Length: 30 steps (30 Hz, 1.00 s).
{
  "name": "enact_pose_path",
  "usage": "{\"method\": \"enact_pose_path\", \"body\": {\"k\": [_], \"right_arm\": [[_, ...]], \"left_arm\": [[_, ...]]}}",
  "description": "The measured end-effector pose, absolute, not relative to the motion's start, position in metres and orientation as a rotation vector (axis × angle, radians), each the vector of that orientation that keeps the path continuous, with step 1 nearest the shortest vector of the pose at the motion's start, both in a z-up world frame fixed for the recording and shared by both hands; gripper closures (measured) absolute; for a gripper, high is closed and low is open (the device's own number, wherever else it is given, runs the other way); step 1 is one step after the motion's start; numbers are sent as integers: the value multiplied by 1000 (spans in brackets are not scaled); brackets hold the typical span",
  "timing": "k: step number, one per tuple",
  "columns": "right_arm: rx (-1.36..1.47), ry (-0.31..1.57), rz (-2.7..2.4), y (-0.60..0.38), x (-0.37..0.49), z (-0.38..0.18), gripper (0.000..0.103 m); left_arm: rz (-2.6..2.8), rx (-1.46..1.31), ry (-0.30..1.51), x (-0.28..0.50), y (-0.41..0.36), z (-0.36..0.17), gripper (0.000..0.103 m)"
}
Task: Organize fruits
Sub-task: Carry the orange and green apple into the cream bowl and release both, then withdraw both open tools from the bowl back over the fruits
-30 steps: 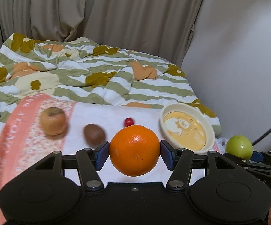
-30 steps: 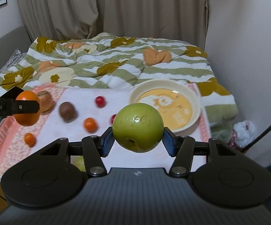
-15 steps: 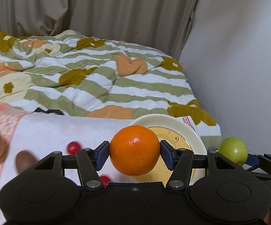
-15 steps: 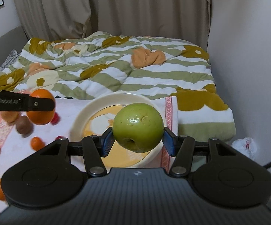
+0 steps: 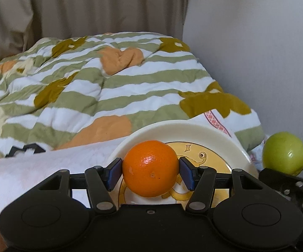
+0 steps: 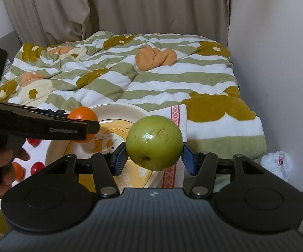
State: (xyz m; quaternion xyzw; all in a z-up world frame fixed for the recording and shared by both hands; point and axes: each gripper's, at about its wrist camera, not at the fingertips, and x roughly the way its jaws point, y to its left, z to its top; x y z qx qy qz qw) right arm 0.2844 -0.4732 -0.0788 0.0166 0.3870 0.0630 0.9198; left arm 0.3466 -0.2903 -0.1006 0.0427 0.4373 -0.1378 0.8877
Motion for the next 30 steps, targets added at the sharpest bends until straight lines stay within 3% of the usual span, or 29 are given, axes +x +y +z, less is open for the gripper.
{"method": "enact_pose_path", "body": {"k": [3,6,30], "right_arm": [[41,797,114,-477,288,-79,33],[43,795,99,-481,290,-78,33],[-84,831,267,-423,334,-108,33]], "left_arm": [[-286,156,890,349,-298,-105,35],[-292,187,824,345,-298,-96,1],[-169,43,834,308,-226,-56,0]]}}
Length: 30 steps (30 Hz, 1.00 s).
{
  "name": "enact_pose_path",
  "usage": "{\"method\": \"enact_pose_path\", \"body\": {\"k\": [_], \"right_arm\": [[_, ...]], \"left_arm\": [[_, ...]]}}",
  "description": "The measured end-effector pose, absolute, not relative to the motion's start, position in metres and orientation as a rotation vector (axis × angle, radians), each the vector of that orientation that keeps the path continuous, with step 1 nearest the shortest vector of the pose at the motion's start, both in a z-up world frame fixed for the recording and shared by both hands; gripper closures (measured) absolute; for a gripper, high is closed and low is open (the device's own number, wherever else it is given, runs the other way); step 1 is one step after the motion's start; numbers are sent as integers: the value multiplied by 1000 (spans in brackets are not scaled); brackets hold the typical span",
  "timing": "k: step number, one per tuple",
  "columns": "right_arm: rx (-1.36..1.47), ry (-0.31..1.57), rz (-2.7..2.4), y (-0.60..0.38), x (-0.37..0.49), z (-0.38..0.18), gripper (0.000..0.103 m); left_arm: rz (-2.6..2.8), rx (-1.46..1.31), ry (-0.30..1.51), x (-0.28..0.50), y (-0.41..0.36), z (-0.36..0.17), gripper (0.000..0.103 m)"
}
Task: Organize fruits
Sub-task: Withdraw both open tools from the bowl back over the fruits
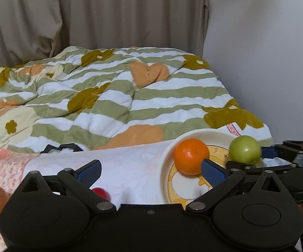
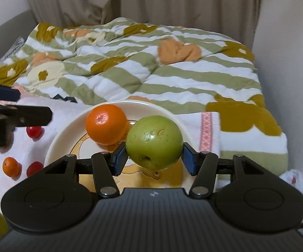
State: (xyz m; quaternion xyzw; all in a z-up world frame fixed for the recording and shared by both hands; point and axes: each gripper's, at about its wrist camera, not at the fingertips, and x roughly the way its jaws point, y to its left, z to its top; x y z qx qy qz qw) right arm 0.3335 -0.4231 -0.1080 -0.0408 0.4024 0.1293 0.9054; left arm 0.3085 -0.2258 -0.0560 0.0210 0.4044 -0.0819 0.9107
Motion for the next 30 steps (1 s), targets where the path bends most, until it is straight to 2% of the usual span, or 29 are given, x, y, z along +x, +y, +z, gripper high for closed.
{"method": "enact_pose_path", "body": {"k": [11,13,15,30], "right_arm": [[-163,827,307,-407,345,-128,32],[-174,797,300,-406,342,-125,26],[-194,754,276,-404,336,-118,0],[-161,699,270,-416,293,-70,0]], "left_arm": [[-130,11,841,292,-211,-57,0],[-125,4,841,288,-209,-55,0],[-119,-2,839,284,-207,-53,0],[-82,-47,747,237,-194,-19,0]]}}
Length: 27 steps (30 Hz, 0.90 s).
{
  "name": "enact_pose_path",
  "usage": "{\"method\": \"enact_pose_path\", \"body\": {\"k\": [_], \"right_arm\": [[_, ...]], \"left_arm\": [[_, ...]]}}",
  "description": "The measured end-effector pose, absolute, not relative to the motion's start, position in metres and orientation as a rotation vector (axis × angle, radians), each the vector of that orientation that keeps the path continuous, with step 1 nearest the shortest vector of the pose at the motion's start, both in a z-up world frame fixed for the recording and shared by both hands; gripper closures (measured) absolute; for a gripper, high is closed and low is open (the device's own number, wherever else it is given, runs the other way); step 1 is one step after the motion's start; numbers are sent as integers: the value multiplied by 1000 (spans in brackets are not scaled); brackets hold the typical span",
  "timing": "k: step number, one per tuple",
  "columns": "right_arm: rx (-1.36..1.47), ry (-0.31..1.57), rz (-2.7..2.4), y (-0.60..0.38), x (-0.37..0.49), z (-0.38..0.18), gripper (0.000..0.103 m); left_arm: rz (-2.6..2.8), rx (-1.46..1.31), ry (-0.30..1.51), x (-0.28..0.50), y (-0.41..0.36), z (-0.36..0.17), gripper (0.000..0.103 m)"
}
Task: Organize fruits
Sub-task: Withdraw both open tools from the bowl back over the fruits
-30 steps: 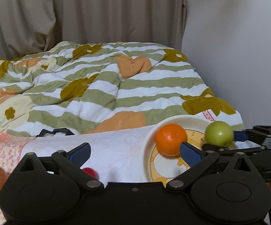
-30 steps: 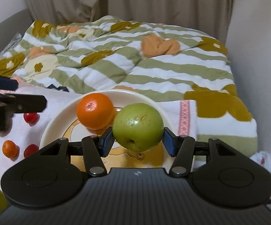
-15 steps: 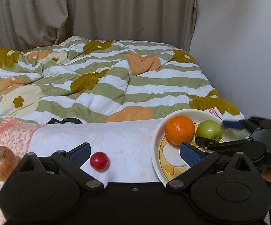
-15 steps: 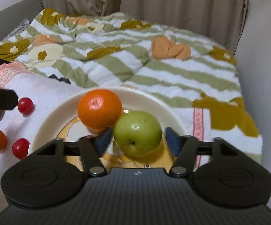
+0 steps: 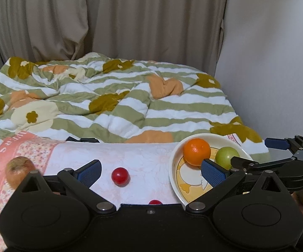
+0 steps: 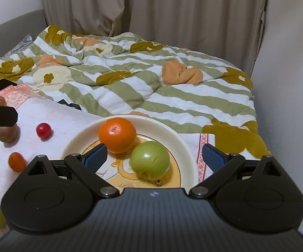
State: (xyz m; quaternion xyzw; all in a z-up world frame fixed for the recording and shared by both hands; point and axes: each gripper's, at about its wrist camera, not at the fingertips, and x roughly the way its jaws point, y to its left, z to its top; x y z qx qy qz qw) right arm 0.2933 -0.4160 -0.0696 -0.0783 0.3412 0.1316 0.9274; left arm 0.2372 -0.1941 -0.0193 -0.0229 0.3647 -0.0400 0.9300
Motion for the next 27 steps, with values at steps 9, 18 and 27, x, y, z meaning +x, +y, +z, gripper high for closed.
{"method": "enact_pose_path", "body": {"k": [9,18,27], "right_arm": [[-129,683,266,-412,252,-33,0],[-108,676,233,-387,210,-8,0],[-91,666,176,-339,162,4,0]], "left_arm": [[-24,-65,701,193,-169,10,0],[28,-98,632,140,-111,32,0],[20,-92,647,94,-50,29,0]]}}
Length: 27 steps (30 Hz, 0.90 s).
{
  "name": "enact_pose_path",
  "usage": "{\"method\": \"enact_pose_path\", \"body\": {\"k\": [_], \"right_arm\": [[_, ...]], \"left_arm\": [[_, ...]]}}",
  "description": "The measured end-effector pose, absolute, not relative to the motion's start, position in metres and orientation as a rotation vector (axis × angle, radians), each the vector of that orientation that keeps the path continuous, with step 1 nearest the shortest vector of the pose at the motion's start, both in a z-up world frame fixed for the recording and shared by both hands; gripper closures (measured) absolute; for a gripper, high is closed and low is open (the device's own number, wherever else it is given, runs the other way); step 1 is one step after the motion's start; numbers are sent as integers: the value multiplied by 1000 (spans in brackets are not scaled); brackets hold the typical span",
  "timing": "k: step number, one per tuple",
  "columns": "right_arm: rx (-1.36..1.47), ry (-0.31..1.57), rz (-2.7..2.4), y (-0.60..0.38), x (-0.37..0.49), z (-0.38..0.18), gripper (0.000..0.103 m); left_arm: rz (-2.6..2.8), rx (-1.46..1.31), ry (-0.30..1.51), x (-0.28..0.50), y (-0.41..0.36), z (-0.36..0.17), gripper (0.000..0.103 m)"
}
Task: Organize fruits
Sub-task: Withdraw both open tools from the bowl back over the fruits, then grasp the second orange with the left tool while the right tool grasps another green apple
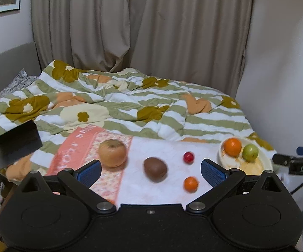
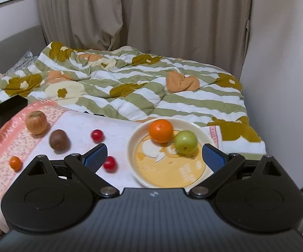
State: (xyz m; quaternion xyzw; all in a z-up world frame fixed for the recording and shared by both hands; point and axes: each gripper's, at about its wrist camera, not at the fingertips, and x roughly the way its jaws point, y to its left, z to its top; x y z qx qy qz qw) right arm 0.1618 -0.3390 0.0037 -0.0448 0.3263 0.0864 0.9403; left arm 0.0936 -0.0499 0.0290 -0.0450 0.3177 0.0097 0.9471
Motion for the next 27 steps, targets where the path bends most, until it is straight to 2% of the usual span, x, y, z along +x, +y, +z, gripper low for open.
{"method": "enact_pose_path", "body": {"k": [11,21,24,27], "right_arm": [[-74,719,106,-283,114,-21,0],[-101,773,163,-261,95,-66,0],[-149,786,209,-256,94,-80,0],[-177,800,268,-253,92,-94,0]], "left_arm": [[-182,-3,712,72,-13,-9,0],[-413,108,793,75,-21,-64,1],[-479,137,818,76,-30,-82,3],[-520,163,845,78,-40,-97,9]]}}
